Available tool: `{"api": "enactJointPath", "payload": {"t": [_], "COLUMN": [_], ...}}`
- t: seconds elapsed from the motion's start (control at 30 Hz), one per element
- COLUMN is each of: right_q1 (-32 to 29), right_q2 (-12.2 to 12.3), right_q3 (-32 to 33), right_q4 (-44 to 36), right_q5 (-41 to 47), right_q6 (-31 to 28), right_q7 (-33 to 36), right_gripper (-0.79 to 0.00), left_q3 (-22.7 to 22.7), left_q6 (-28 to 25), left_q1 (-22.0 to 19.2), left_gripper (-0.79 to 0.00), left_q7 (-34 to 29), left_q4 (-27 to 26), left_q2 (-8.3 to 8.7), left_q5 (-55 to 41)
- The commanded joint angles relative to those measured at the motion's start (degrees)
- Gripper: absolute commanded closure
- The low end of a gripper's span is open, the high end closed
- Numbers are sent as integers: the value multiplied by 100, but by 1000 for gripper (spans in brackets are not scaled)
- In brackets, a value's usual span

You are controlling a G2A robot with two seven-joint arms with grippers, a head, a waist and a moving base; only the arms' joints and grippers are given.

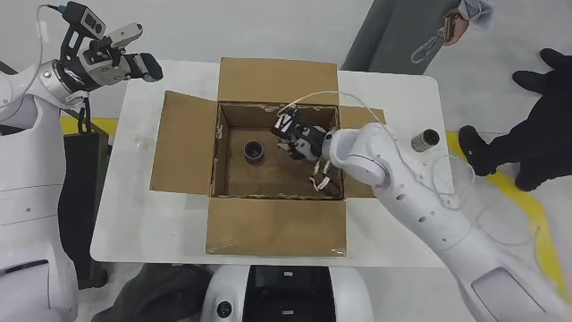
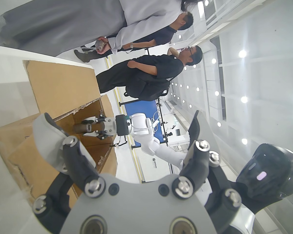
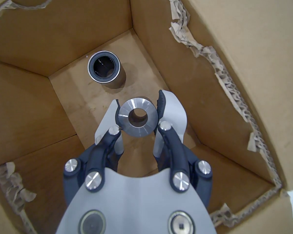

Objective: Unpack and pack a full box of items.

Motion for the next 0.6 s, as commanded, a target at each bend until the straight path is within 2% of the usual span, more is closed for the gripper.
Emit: {"api": "enactJointPath", "payload": {"t": [0.0,0.57], "right_q1": [88,718], "right_q2": [-63,-634], "right_q3": [-95,-870], "right_q4": [216,1509], "right_q5": [58,317], "right_q6": [26,57], "right_q7": [-62,12], "right_gripper": [0,0], "left_q3": [0,0], "left_q6": [0,0], "left_q1": [0,0], "left_gripper": [-785,-785], "left_q7": [0,0], "left_q4": [0,0], "left_q2": [0,0], "left_q5": [0,0]}}
